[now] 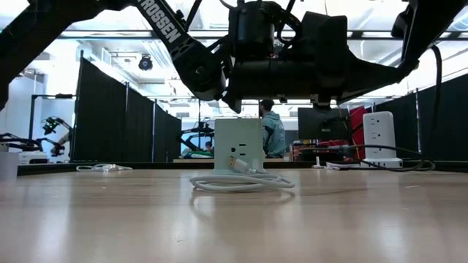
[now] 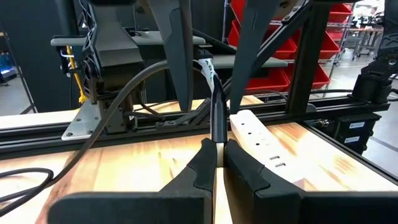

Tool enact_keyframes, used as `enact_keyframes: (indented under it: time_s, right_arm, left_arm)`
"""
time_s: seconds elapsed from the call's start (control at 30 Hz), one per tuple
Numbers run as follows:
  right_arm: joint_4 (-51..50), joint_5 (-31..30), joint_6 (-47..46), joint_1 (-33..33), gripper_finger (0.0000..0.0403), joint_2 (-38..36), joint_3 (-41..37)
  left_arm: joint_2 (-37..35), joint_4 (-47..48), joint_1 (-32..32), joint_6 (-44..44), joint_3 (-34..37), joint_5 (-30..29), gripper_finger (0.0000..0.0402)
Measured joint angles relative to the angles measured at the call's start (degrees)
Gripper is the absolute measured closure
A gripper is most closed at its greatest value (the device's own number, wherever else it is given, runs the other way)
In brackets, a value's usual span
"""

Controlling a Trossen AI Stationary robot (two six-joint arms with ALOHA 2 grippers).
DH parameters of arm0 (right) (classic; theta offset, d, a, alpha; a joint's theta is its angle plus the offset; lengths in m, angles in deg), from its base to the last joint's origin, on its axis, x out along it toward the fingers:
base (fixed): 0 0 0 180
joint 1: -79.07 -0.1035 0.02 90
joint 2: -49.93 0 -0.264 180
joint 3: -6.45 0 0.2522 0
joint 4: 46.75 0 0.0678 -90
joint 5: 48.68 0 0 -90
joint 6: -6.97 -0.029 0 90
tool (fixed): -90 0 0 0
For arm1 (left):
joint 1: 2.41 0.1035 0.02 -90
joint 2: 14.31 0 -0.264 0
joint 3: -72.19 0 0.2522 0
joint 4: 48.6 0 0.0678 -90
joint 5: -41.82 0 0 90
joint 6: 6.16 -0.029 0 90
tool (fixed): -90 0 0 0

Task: Insert USB
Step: Insert the right black charger cable into the pink outlet extension

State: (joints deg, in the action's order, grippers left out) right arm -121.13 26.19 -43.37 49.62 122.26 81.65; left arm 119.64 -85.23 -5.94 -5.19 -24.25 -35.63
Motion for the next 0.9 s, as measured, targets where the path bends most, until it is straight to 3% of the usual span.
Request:
enact_keyframes:
  time_s: [0.33,0.73,0.9]
  right_arm:
    - [0.0,0.1,1.0,0.0,0.0335,1.6,-0.1]
    - [-0.3,3.0,1.5,0.0,0.0295,1.7,0.1]
    - [-0.6,2.7,1.5,0.0,0.0334,1.7,0.1]
  left_arm:
    - [0.0,0.0,0.0,0.2,0.0,-0.1,0.0397]
    - [0.0,0.1,0.0,0.2,0.0,0.0,0.0398]
    - [0.0,0.2,0.0,0.2,0.0,0.0,0.0398]
